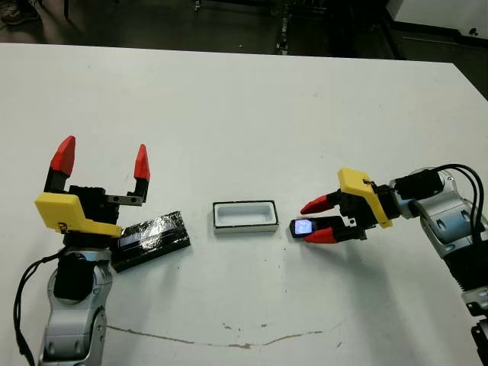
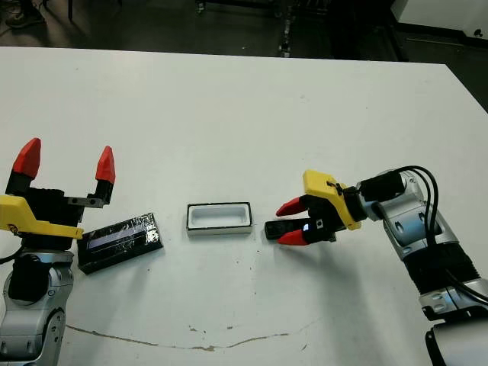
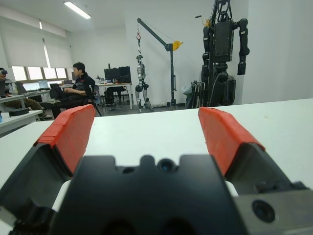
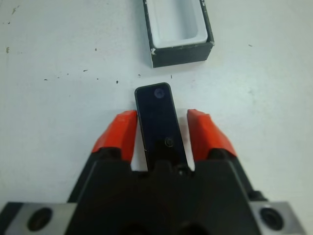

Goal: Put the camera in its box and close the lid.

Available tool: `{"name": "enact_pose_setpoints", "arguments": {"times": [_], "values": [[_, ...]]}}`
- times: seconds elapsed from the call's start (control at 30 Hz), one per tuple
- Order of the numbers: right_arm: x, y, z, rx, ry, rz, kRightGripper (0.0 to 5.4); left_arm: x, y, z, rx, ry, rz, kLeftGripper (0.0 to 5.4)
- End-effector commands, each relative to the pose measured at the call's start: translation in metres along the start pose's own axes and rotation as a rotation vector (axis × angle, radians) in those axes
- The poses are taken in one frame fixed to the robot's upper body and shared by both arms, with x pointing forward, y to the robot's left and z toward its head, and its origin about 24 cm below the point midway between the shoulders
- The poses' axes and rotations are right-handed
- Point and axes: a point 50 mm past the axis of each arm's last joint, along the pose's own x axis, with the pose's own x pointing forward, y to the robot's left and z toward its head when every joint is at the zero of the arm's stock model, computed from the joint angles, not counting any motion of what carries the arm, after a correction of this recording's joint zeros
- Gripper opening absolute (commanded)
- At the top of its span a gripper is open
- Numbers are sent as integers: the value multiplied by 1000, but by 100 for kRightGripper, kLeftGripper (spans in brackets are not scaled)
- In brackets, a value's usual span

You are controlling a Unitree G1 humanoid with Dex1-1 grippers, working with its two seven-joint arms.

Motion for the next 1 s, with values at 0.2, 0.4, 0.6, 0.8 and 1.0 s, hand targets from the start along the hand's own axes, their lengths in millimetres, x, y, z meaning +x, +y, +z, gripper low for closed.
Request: {"name": "enact_pose_setpoints", "arguments": {"times": [0.2,0.4,0.6,0.8,1.0], "values": [[-10,-5,-4,34,15,-69,167,0,2,2,-1,4,16,540],[-12,-5,-4,20,-14,-94,167,2,4,2,-4,-6,14,540],[-16,-10,8,4,-75,-173,167,2,4,2,-3,3,23,540],[-29,-23,40,41,-220,-205,167,2,4,2,2,1,23,540],[-29,-39,79,16,-336,-114,167,1,3,1,-2,5,23,540]]}}
